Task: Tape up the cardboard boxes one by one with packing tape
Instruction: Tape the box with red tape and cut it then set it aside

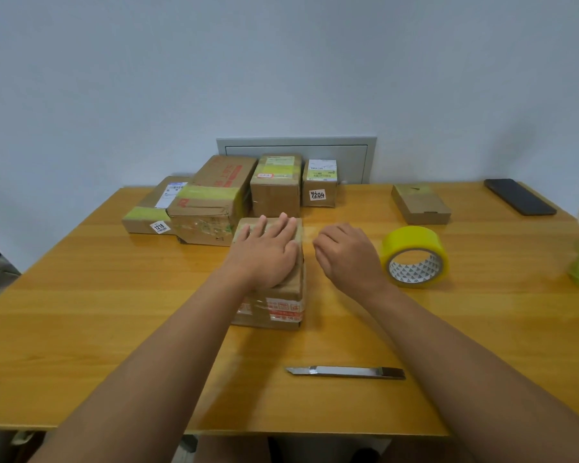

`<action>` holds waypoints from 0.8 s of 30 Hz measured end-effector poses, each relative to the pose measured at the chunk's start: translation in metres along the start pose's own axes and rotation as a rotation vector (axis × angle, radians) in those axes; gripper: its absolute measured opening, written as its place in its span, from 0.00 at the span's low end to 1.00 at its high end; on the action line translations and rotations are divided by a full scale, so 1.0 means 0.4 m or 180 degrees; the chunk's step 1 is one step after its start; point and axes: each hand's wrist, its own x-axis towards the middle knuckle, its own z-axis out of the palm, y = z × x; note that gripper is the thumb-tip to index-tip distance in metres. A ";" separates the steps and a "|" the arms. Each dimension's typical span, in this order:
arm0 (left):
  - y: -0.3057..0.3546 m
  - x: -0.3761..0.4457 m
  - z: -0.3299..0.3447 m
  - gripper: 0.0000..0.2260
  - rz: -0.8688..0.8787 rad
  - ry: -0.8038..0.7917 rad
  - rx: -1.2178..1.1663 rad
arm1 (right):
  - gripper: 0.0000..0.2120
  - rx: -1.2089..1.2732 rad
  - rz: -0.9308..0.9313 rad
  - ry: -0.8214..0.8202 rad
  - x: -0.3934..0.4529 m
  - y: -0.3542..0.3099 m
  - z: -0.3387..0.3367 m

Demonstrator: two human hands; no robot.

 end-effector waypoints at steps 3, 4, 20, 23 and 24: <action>-0.011 -0.003 -0.002 0.24 0.0114 -0.0076 0.0027 | 0.10 -0.0002 -0.0065 0.0092 0.001 0.007 -0.012; -0.016 -0.004 -0.004 0.24 0.0149 -0.0093 0.0033 | 0.10 0.0009 -0.0086 0.0112 0.001 0.007 -0.014; -0.003 -0.021 -0.003 0.25 -0.0156 -0.0003 -0.0008 | 0.08 -0.0125 0.0073 0.0430 -0.017 0.049 -0.021; -0.002 -0.019 -0.005 0.25 -0.0152 -0.0016 -0.0028 | 0.09 -0.0152 0.0077 0.0313 -0.037 0.068 -0.017; -0.003 -0.018 -0.006 0.25 -0.0158 -0.0020 -0.0026 | 0.09 -0.0122 0.0071 0.0261 -0.040 0.062 -0.013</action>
